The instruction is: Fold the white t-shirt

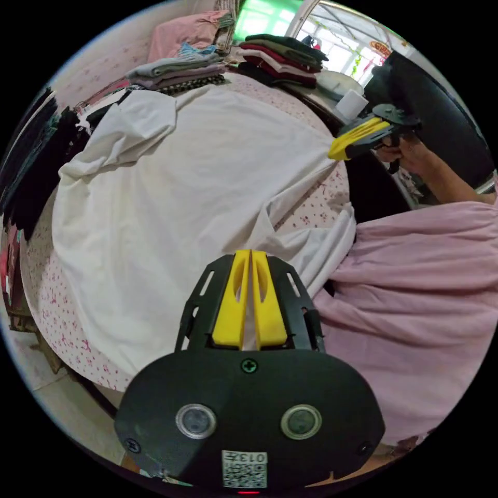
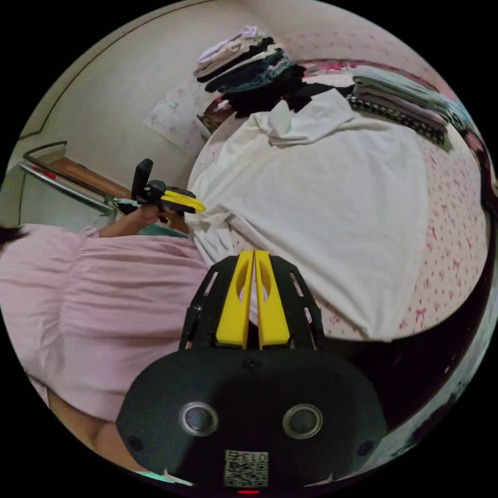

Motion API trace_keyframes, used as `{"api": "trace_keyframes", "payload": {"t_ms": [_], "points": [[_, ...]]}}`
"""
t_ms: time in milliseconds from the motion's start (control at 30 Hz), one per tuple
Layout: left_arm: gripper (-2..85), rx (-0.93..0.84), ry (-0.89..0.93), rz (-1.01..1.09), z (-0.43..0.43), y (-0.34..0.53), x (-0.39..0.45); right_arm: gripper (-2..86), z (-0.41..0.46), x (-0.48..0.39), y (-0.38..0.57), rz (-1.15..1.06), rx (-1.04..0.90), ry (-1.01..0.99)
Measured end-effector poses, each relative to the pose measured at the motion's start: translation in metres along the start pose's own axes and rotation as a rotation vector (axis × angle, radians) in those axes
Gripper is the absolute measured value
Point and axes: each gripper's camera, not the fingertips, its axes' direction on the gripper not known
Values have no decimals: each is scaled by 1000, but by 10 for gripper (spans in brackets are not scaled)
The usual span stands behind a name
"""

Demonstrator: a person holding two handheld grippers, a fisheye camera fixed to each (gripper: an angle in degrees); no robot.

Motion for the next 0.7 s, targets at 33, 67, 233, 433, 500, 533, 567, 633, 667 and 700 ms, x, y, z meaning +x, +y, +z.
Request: {"api": "trace_keyframes", "payload": {"t_ms": [33, 67, 233, 433, 500, 533, 567, 633, 667, 700], "points": [[-3, -21, -22, 12, 9, -10, 4, 4, 26, -13, -20, -47, -39, 63], [-3, -34, -25, 8, 16, -18, 4, 4, 38, -19, -29, -66, -54, 99], [-3, -122, 52, 114, 29, -22, 5, 3, 123, -37, -68, -101, -133, 191], [-4, -185, 175, 194, 28, 7, 3, 3, 164, -44, -35, -176, -223, 88], [-3, -169, 180, 192, 19, 13, 0, 4, 167, -35, -31, -137, -258, 58], [-3, -136, 204, 196, 7, 16, -5, 4, 166, -34, -30, -134, -258, 60], [-3, -85, 219, 176, -8, 19, -16, 4, 156, -33, -28, -147, -207, 64], [-3, 11, 177, 88, -32, 24, -43, 4, 131, -25, -28, -128, -70, 63], [-3, 66, 116, -5, -44, 28, -67, 4, 127, -22, -30, -114, -50, 76], [-3, 87, 84, -59, -49, 29, -79, 4, 123, -13, -33, -85, -16, 117]]}}
